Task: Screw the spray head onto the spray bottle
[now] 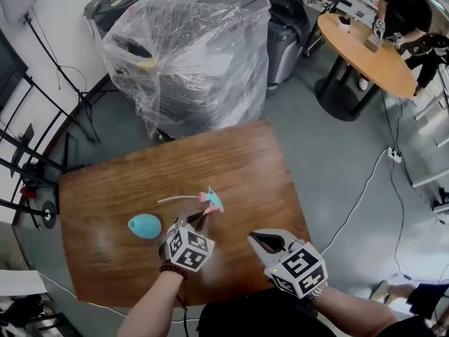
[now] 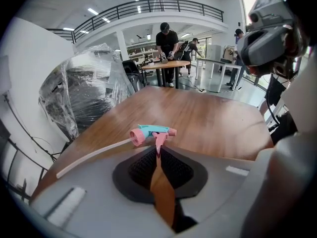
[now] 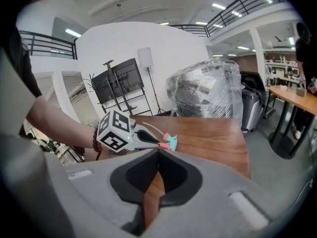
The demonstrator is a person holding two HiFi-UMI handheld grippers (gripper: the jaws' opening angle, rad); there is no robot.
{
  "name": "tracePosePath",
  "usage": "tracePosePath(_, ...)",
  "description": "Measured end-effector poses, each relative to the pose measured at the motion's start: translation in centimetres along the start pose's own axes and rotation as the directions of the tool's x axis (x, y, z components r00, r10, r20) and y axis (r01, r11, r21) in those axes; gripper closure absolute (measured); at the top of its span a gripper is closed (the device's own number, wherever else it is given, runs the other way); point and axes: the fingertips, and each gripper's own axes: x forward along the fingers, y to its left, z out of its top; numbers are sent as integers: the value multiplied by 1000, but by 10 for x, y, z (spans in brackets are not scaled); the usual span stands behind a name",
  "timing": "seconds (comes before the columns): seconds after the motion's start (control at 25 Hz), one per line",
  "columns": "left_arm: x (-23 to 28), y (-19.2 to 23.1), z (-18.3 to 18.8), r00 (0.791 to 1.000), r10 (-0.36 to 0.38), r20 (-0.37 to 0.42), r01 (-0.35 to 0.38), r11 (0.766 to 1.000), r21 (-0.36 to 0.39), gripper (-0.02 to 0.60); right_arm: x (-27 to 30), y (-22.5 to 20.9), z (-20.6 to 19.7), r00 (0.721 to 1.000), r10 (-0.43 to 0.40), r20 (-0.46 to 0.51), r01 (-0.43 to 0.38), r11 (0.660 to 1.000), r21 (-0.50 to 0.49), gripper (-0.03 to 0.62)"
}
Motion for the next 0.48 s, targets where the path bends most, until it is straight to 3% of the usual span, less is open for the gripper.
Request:
tracePosePath(0.2,-30,-19,29,995,-13,96,7,998,59,537,-3,-22,13,997,69,36,-73,990,121,602)
tracePosePath(0.24,-38,-24,36,992,-19,123,10,997,74,537,-3,-25,15,994,96,44,-102,983,155,568)
tracePosePath(0.28,-46,-29,43,988,-25,151,11,996,89,537,-3,-28,18,990,128,53,-136,972,193,481)
tracePosePath(0.36,-64,-39,57,978,-37,207,13,993,116,537,-3,-31,23,977,196,82,-211,937,280,464)
tracePosePath(0.48,-90,-52,74,958,-48,282,10,991,135,537,-5,-33,31,945,297,135,-327,855,402,410)
